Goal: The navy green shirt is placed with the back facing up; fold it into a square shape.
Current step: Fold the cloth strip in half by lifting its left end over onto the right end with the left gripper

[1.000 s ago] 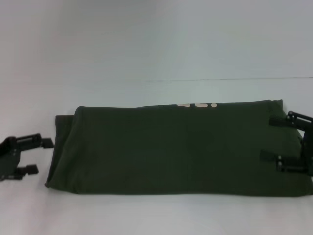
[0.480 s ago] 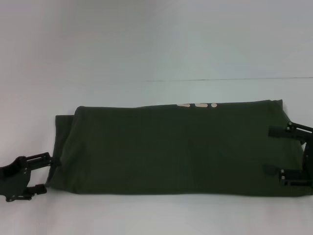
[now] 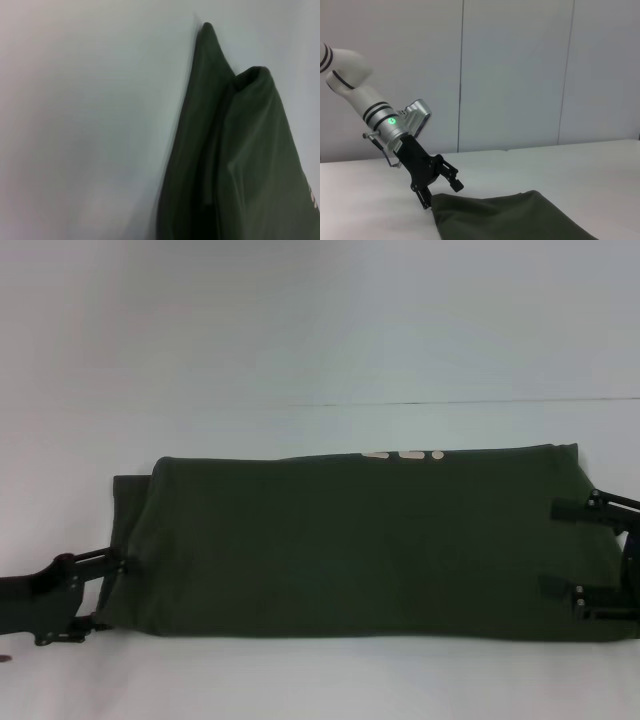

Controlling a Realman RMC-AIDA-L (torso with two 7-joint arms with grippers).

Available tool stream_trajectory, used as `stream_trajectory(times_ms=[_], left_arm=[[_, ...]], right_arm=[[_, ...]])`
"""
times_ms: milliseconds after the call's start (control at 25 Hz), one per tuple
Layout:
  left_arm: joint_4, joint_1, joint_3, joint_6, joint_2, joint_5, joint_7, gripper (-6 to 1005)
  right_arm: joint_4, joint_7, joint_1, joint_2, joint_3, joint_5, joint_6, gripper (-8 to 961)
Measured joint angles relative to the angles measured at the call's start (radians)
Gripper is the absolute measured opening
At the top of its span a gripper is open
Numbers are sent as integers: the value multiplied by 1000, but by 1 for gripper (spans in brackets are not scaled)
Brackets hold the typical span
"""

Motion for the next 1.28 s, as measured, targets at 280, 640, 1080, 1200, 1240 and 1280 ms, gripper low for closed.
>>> stream_trajectory(times_ms=[280, 640, 1080, 1200, 1240, 1280], left_arm=[[-29, -17, 12, -38, 1, 1, -8, 867], [-45, -38, 17, -52, 0, -3, -9, 849], [-45, -37, 23, -62, 0, 4, -11, 788], [-45, -38, 28, -62, 1, 4, -11, 723], [-45, -38, 29, -62, 1, 4, -12, 702], [-45, -39, 31, -62, 1, 4, -12, 680]], right_arm=[[0, 3, 0, 0, 3, 6, 0, 899], [1, 11, 7, -6, 3, 7, 1, 900], [3, 26, 11, -8, 4, 7, 0, 899], [3, 26, 11, -8, 4, 7, 0, 899], [3, 26, 11, -8, 4, 7, 0, 899], [3, 26, 12, -8, 4, 7, 0, 899]])
